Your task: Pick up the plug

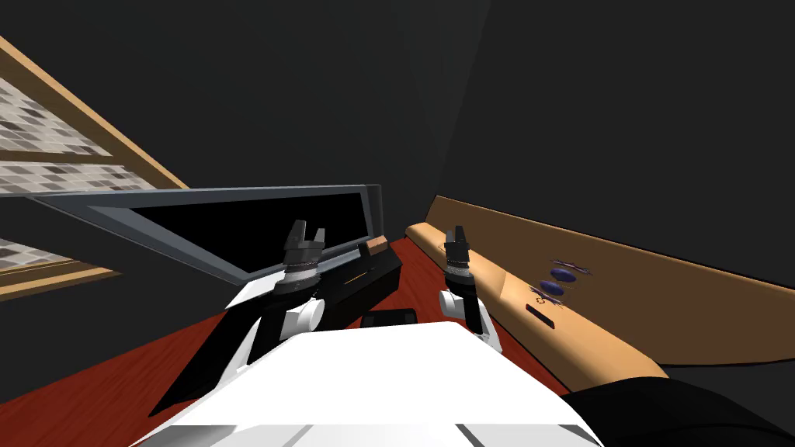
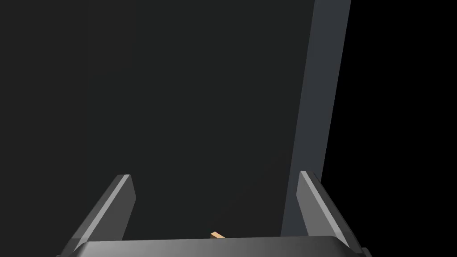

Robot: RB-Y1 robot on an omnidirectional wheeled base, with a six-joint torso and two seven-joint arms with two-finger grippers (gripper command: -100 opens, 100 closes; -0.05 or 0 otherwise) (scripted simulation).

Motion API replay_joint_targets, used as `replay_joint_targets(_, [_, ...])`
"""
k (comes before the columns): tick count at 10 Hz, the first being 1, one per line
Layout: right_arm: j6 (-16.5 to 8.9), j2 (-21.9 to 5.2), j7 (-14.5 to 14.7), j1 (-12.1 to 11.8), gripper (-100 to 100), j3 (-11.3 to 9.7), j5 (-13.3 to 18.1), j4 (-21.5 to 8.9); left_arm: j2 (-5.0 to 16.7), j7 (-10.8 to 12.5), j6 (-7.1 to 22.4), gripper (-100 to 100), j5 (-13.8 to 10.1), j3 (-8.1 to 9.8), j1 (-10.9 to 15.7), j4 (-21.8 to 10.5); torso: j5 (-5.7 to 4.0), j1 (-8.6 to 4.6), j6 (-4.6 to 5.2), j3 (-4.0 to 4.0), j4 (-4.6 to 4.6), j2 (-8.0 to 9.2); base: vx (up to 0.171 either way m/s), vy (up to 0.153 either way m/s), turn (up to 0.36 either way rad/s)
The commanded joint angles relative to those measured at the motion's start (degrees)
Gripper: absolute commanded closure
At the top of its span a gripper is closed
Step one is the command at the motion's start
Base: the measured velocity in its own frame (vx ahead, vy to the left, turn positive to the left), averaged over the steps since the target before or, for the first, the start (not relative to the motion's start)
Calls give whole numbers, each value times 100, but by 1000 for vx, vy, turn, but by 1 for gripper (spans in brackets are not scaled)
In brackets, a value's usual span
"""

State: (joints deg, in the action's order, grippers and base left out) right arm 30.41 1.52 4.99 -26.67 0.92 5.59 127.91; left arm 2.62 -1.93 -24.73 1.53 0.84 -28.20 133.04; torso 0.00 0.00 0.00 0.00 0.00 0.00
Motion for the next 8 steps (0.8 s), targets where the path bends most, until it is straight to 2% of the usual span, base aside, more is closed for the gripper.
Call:
replay_joint_targets(1, [0, 0, 0, 0, 0, 0, 0, 0, 177, 17, 129, -100, -78, 22, 72, -163, 0, 0, 0, 0, 0, 0, 4, -18, -129])
replay_joint_targets(4, [0, 0, 0, 0, 0, -1, 0, 0, 399, 60, 448, -100, -269, 77, 244, -555, -3, -15, 1, -3, -1, -6, 12, -44, -143])
replay_joint_targets(8, [0, 0, 0, 0, 0, -1, 0, 0, 645, 152, 1089, -100, -658, 192, 580, -1273, -4, -20, 1, -3, -1, -4, 10, -57, -212])
